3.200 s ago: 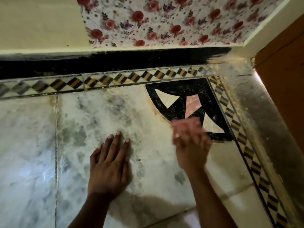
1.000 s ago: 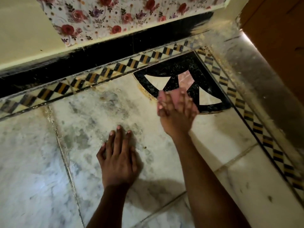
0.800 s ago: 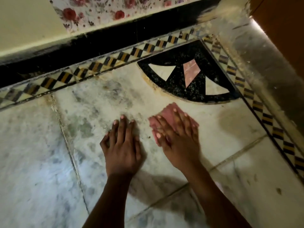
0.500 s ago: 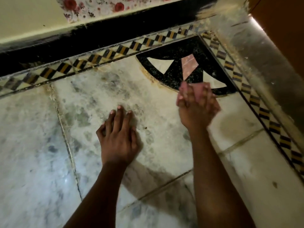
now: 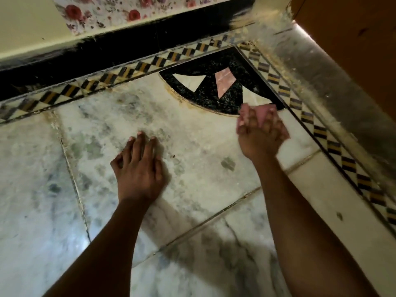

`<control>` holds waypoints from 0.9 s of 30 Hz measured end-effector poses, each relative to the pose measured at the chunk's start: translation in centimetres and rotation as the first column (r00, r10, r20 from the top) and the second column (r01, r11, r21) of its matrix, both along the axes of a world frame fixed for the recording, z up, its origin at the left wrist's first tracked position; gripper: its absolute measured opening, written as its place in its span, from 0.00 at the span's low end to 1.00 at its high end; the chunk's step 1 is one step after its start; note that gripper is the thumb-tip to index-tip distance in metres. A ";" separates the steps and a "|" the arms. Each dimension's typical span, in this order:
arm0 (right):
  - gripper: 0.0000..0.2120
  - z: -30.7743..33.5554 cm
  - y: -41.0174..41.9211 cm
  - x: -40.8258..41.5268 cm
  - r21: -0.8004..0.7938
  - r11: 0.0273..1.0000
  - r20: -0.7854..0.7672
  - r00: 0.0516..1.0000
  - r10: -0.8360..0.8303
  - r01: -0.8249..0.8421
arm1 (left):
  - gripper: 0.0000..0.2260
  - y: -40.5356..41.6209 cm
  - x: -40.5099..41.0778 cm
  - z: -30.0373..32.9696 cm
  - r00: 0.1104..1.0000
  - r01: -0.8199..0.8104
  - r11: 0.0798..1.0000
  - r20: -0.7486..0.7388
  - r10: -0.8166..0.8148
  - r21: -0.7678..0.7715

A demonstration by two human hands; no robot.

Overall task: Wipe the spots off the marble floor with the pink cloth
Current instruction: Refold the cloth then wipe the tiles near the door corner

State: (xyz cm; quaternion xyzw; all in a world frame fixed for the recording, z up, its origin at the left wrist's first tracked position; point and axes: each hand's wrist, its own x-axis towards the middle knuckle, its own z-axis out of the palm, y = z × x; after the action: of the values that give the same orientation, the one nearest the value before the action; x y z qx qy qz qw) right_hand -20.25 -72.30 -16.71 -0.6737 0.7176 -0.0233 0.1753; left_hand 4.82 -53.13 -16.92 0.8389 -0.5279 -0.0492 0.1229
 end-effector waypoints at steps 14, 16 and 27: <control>0.31 0.6 6.7 -4.4 0.036 0.999 0.018 1.000 -0.002 0.001 | 0.32 0.9 -1.0 1.1 0.995 0.044 0.997 -0.091 -0.050 -0.060; 0.30 0.8 9.1 -3.5 0.033 0.977 -0.017 0.977 0.212 -0.211 | 0.34 1.5 -2.4 1.3 0.988 0.065 0.993 -0.133 -0.077 -0.096; 0.29 0.1 14.9 -11.1 0.020 0.980 -0.008 0.980 -0.199 0.199 | 0.29 7.8 -16.0 -0.4 0.973 0.216 0.975 -0.067 -0.219 -0.052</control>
State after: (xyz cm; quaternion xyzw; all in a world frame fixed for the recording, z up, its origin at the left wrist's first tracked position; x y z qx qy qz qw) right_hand -31.34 -57.45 -16.60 -0.5969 0.7820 -0.0313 0.1767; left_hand -11.17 -45.34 -17.30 0.7707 -0.6128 -0.0810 0.1545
